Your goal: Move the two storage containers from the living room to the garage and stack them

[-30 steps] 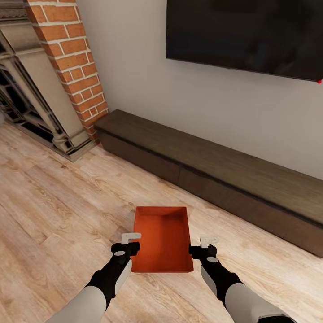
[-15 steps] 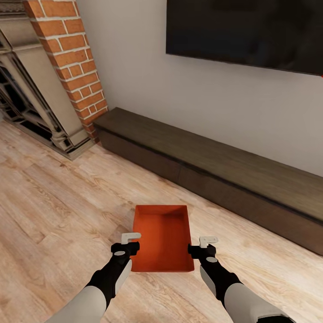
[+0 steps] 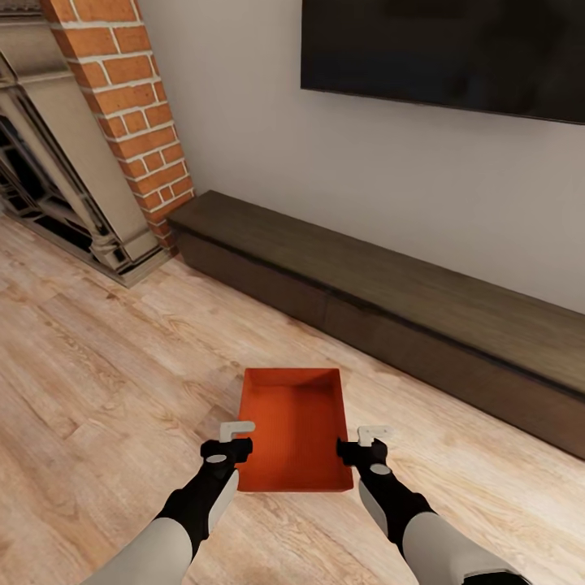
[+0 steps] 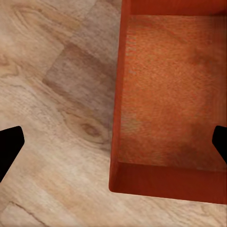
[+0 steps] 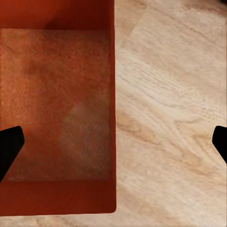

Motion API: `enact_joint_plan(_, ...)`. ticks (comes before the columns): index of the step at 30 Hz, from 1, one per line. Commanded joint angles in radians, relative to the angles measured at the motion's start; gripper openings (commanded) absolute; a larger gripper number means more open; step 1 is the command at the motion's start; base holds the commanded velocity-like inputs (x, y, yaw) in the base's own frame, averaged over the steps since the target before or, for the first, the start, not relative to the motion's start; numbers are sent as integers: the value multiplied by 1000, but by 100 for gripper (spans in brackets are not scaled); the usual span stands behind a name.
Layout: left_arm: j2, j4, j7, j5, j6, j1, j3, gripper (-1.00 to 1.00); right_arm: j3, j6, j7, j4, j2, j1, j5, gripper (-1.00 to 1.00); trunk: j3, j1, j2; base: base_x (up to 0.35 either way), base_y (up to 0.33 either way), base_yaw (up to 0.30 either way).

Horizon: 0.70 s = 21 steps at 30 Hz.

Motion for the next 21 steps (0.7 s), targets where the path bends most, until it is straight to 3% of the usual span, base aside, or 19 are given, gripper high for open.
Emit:
enact_joint_plan(1, 1, -2, 8, 3, 7, 0, -7, 100, 6, -5, -7, -3, 1, -1, 1, 100, -4, 4, -8, 0, 0, 0)
enact_joint_plan(8, 1, -2, 8, 3, 6, 0, -8, 100, 7, -11, -7, -9, 26, -1, 2, 100, -26, 31, -57, 0, 0, 0)
enact_joint_plan(21, 2, -2, 8, 3, 6, 0, -8, 100, 7, -7, -7, -10, 27, -1, 3, 100, -66, 81, -148, 0, 0, 0)
